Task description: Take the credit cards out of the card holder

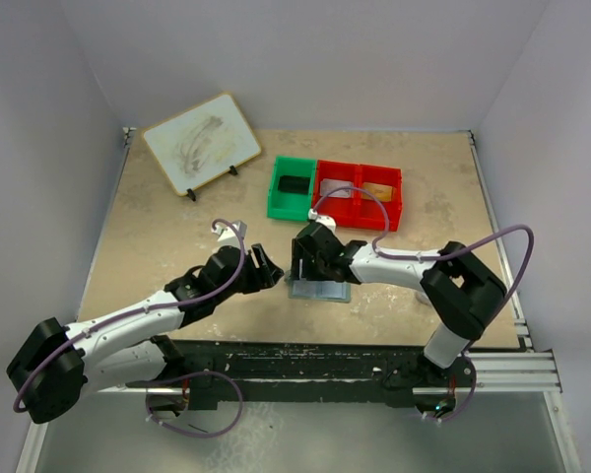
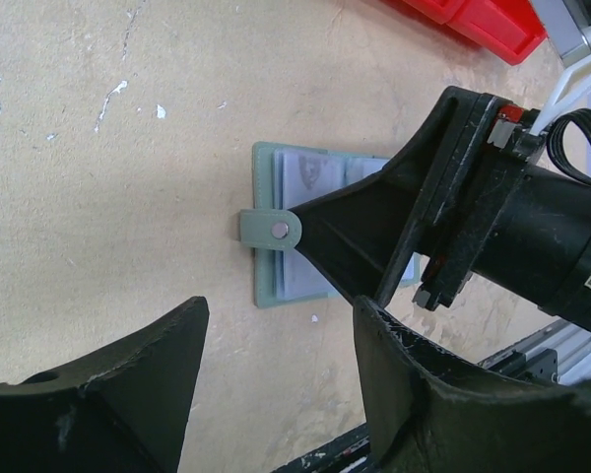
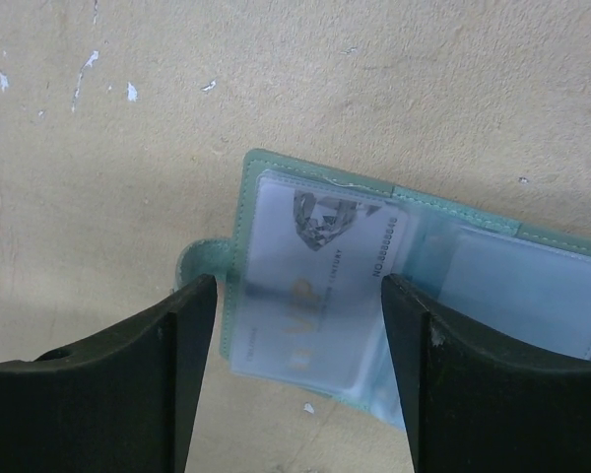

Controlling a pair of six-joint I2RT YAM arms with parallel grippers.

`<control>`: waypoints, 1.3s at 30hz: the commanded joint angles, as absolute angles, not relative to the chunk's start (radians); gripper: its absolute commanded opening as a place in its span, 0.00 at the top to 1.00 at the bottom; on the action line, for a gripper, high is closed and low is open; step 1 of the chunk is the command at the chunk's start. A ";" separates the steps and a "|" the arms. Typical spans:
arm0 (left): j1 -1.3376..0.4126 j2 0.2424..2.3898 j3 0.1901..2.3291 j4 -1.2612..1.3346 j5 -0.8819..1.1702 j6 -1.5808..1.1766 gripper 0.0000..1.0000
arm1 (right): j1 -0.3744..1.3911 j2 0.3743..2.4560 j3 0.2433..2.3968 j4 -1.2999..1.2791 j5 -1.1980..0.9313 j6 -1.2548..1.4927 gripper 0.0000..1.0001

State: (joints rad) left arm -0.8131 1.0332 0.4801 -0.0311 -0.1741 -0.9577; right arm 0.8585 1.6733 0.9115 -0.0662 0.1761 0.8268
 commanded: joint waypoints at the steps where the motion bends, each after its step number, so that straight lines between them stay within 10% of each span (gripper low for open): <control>1: -0.818 1.036 0.487 0.016 -0.169 -0.943 0.42 | 0.865 1.743 0.944 -0.158 0.261 0.819 0.29; 39: -0.948 1.276 0.496 0.292 -0.178 -0.974 0.46 | 0.718 1.625 0.692 0.208 -0.107 0.828 0.45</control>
State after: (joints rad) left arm -0.9234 1.2350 0.4690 0.1875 -0.1192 -0.9554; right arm 0.7181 1.6070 0.7238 0.2256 -0.0978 0.8280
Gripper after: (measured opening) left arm 0.550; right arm 0.545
